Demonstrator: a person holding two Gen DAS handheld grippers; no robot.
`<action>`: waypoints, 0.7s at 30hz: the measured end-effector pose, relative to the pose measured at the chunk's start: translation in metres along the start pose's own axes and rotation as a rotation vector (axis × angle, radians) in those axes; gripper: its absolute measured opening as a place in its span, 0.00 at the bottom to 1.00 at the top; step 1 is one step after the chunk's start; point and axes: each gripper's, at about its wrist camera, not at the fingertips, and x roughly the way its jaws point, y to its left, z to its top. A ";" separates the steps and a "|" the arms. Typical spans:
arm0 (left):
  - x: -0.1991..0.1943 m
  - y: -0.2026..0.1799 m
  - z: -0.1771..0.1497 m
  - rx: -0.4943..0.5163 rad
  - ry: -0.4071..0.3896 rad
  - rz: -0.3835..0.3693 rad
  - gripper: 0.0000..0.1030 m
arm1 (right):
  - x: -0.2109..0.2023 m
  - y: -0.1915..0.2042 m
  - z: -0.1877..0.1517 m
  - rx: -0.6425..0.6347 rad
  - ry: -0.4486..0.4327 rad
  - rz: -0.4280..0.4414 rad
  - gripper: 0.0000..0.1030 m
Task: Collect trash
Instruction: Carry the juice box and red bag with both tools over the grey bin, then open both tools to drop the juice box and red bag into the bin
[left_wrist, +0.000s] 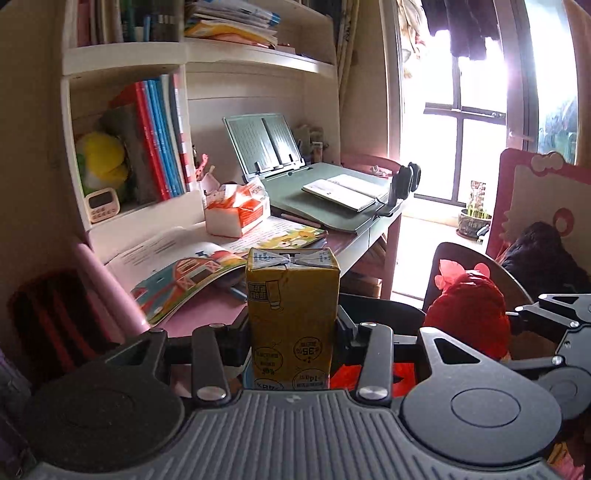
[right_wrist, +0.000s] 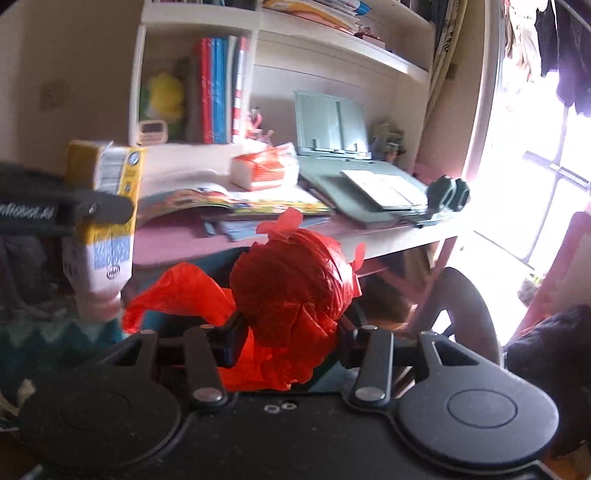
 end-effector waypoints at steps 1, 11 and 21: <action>0.008 -0.002 0.000 0.000 0.006 -0.001 0.41 | 0.006 -0.002 0.000 -0.009 0.007 -0.007 0.45; 0.096 -0.023 -0.032 0.042 0.180 0.001 0.41 | 0.068 0.005 -0.020 -0.085 0.131 0.043 0.47; 0.132 -0.025 -0.053 0.074 0.310 -0.019 0.42 | 0.092 0.017 -0.028 -0.141 0.230 0.108 0.50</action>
